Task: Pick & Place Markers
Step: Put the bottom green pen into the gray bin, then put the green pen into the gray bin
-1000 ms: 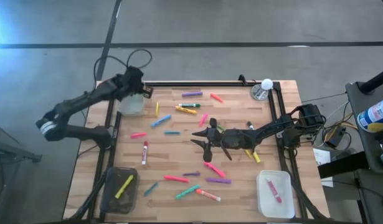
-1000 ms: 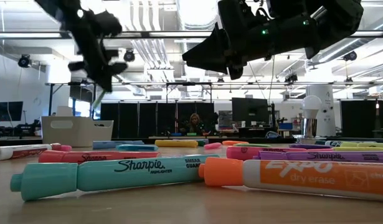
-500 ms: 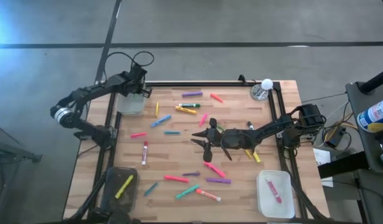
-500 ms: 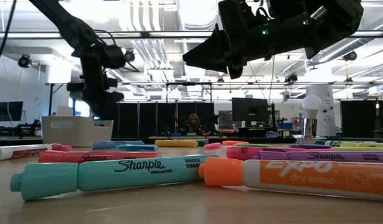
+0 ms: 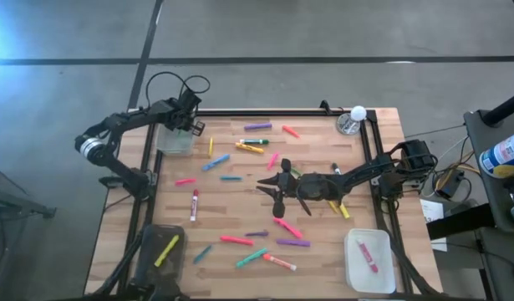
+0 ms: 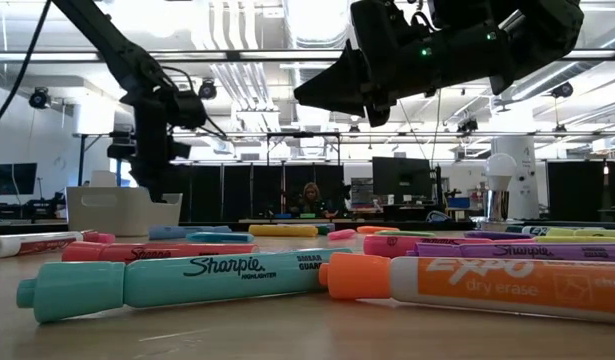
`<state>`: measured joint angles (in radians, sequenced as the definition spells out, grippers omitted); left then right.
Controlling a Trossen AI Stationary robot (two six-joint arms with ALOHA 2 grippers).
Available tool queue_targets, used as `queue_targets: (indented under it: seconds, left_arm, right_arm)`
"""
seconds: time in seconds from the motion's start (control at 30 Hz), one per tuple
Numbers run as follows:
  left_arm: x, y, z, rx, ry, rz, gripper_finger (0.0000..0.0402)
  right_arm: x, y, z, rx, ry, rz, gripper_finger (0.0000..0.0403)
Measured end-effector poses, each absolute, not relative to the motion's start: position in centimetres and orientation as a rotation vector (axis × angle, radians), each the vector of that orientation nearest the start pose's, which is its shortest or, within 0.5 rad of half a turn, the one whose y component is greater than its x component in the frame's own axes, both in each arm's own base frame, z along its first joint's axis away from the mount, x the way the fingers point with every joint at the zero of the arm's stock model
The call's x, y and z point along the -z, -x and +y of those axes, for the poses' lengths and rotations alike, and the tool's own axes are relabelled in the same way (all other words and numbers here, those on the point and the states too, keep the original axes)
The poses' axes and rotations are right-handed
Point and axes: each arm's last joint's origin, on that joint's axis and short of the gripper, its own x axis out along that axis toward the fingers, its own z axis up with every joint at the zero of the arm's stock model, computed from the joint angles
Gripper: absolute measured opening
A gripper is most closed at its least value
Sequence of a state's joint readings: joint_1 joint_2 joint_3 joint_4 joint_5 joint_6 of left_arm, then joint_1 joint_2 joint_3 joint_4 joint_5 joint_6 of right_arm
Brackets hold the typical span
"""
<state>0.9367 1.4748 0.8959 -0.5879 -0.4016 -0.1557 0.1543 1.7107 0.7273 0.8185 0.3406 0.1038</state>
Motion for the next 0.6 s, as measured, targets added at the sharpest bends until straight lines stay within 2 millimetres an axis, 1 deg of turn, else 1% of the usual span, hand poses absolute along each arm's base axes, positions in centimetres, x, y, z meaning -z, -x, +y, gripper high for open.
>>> queue_targets:
  seconds: [0.13,0.27,0.43,0.6]
  left_arm:
    - [-20.1,-14.8,22.2,-1.293,0.409,1.125,0.0080]
    - [-21.0,-14.5,21.7,-1.286,0.379,1.126,0.0092]
    - [-23.3,-13.8,20.7,-1.275,0.348,1.079,0.0087]
    - [-25.9,-13.0,19.1,-1.250,0.325,0.958,0.0064]
  right_arm:
    - [-17.9,-33.4,4.2,0.194,-0.059,0.150,0.0070]
    - [-17.9,-33.4,4.2,0.194,-0.059,0.150,0.0073]
    - [-17.9,-33.4,4.2,0.194,-0.042,0.151,0.0075]
    - [-18.2,-33.6,4.2,0.193,-0.029,0.143,0.0070]
